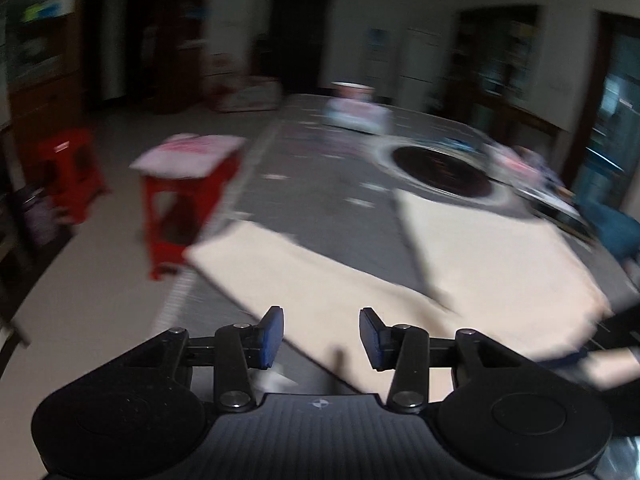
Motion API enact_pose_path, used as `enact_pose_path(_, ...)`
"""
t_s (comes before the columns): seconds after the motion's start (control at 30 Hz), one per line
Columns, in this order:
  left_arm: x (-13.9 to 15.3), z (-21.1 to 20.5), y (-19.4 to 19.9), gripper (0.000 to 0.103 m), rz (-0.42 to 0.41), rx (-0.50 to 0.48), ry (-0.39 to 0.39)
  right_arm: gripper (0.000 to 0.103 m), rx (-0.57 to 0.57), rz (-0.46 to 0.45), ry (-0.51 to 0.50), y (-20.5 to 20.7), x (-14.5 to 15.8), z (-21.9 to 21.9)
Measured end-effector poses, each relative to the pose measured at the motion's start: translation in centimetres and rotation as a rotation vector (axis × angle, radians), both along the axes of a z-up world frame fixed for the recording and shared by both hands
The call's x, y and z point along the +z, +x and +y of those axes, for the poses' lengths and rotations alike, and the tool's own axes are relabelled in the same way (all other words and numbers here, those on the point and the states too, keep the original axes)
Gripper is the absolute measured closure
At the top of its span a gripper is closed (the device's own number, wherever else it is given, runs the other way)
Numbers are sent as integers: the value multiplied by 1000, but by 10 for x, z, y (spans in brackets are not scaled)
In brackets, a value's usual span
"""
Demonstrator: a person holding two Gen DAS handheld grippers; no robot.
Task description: Fold clothes
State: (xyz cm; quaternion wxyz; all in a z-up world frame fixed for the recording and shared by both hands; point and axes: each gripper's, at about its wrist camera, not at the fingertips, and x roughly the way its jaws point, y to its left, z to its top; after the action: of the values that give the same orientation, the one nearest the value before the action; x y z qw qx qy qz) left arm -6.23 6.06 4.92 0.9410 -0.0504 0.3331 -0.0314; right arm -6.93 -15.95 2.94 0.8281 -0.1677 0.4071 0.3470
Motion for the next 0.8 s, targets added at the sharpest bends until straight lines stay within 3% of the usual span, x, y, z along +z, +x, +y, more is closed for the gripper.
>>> enact_pose_path(0.2,-6,41,39,58,7,168,-18,81,-8,-3,17,-2,9,-7)
enact_pose_path(0.43,-22,62,68,60,55,220,-67,81,-20,-6,33,-5,16,-15)
enact_pose_path(0.6,-30,59,75,77,58,226,-51,80,-39,-14,43,-4,20,-22)
enact_pose_path(0.67,-29,55,75,90,44,229,-36,79,-52,-16,49,-3,21,-26)
enact_pose_path(0.8,-18,45,70,97,4,208,-26,79,-96,-19,63,-3,23,-38)
